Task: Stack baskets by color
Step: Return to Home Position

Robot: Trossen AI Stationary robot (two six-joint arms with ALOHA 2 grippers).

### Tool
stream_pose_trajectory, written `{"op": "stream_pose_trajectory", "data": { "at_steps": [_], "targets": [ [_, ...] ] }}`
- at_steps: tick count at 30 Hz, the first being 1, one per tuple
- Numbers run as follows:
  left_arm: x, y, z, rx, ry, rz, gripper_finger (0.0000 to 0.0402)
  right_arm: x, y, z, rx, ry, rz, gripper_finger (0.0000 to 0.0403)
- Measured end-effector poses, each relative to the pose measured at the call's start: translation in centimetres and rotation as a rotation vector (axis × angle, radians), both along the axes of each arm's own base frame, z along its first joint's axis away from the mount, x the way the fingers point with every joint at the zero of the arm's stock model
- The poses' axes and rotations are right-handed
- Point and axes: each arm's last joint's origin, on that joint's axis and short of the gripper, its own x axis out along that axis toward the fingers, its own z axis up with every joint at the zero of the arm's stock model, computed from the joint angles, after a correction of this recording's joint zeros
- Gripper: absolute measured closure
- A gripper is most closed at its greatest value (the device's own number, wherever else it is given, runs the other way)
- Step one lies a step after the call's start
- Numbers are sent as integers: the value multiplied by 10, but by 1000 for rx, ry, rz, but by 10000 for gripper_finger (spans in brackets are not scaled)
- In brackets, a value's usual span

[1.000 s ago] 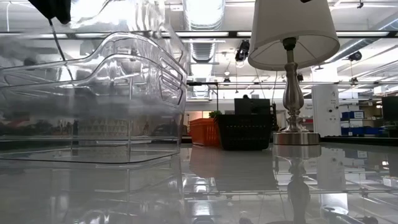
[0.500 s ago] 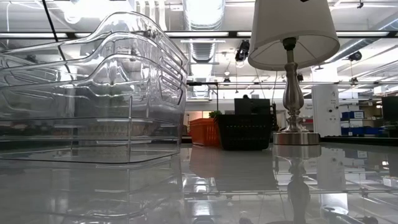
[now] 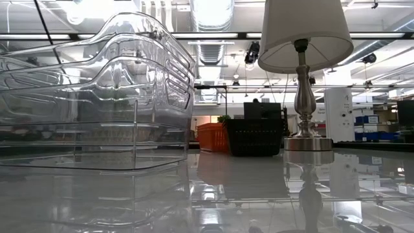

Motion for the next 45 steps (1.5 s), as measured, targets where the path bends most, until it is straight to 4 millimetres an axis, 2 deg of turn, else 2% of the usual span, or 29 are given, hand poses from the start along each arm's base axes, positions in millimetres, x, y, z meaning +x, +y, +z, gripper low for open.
{"op": "stream_pose_trajectory", "data": {
  "at_steps": [3, 8, 12, 16, 19, 23, 29, 32, 36, 42, 45],
  "targets": [
    [-13, 20, 2, 18, -144, -46, 400, 1, -14, -7, -2, -72, 22, 342],
    [-38, 68, -4, -42, -279, -27, 401, -3, -58, -24, 53, -85, -31, 354],
    [-63, 100, -16, -56, -321, 48, 401, -22, -88, -30, 118, -103, -95, 361],
    [-93, 118, -25, -71, -396, 96, 401, -51, -101, -32, 133, -163, -138, 361],
    [-113, 123, -32, -107, -457, 108, 401, -72, -106, -40, 133, -180, -169, 362],
    [-132, 128, -48, -210, -509, 132, 401, -109, -111, -42, 135, -293, -234, 362],
    [-152, 135, -77, -252, -635, 223, 402, -136, -115, -56, 125, -326, -264, 364],
    [-156, 136, -91, -273, -718, 243, 402, -136, -117, -56, 123, -328, -322, 365],
    [-149, 135, -105, -237, -760, 251, 402, -129, -116, -61, 97, -346, -324, 365],
    [-142, 132, -116, -329, -661, 204, 401, -122, -115, -91, 69, -400, -291, 365],
    [-141, 129, -118, -350, -630, 116, 401, -122, -114, -96, 77, -355, -273, 365]
  ]
}}
